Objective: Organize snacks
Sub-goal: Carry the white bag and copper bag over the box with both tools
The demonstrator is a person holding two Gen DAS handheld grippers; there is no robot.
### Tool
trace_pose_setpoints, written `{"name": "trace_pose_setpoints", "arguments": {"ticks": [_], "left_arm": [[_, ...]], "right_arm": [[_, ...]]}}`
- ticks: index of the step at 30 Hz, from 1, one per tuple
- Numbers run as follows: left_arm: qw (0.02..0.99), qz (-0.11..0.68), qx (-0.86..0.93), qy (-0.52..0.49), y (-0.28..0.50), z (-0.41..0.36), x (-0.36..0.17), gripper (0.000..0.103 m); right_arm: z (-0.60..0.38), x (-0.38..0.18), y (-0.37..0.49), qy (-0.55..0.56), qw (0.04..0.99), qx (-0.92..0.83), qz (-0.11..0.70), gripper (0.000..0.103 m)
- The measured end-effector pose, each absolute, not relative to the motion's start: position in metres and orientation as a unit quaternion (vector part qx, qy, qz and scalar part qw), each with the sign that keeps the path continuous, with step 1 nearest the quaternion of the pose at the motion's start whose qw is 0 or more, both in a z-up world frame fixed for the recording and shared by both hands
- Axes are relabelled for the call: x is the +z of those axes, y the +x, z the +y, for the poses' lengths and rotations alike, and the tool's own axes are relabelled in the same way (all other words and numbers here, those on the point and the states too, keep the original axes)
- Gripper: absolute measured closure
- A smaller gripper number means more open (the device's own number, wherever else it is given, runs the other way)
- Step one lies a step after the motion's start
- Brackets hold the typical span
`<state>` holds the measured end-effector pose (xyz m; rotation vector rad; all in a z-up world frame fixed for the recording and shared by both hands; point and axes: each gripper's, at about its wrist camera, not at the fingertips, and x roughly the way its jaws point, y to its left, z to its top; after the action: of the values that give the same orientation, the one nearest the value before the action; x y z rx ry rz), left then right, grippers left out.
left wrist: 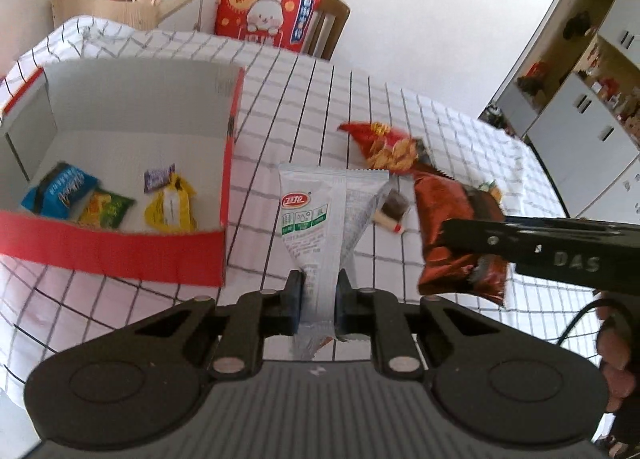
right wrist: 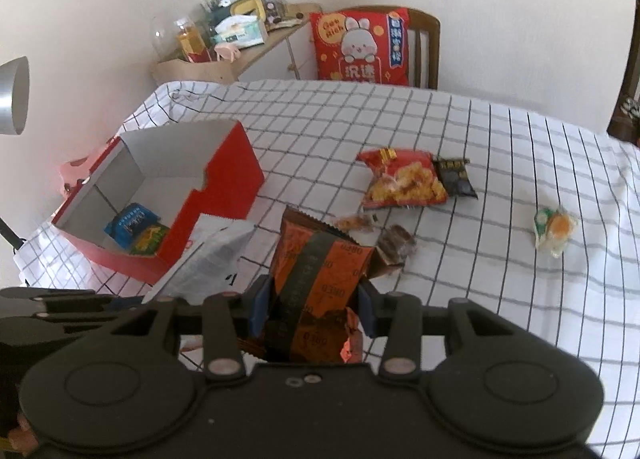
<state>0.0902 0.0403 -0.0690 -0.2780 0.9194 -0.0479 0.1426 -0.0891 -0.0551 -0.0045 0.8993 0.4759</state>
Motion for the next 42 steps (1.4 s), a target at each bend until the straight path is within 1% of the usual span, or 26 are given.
{"name": "trace_pose_setpoints", "arguments": {"ticks": [11,20,25,32,42], "left_arm": [[0.903,0.402,0.024,-0.148,0.096,0.085,-0.033,0.088],[0.906,0.384,0.090,-0.154,0.107,0.151,-0.025,0.088],[0.903,0.382,0.130,-0.150,0.115,0.188,-0.030,0.088],[0.888,0.403,0.161,-0.150,0.124,0.225,-0.049,0.088],[0.867,0.446,0.168,-0.144,0.146,0.241,-0.084,0.088]], "right_arm": [[-0.045,-0.033,0.158,-0.017,0.879,0.259,0.401,0.060],[0.025,-0.028,0.177,-0.033,0.868,0.302,0.392,0.060],[0.068,-0.036,0.183,-0.061,0.862,0.320,0.389,0.060],[0.115,-0.060,0.187,-0.104,0.848,0.334,0.399,0.060],[0.156,-0.092,0.193,-0.156,0.831,0.340,0.411,0.060]]}}
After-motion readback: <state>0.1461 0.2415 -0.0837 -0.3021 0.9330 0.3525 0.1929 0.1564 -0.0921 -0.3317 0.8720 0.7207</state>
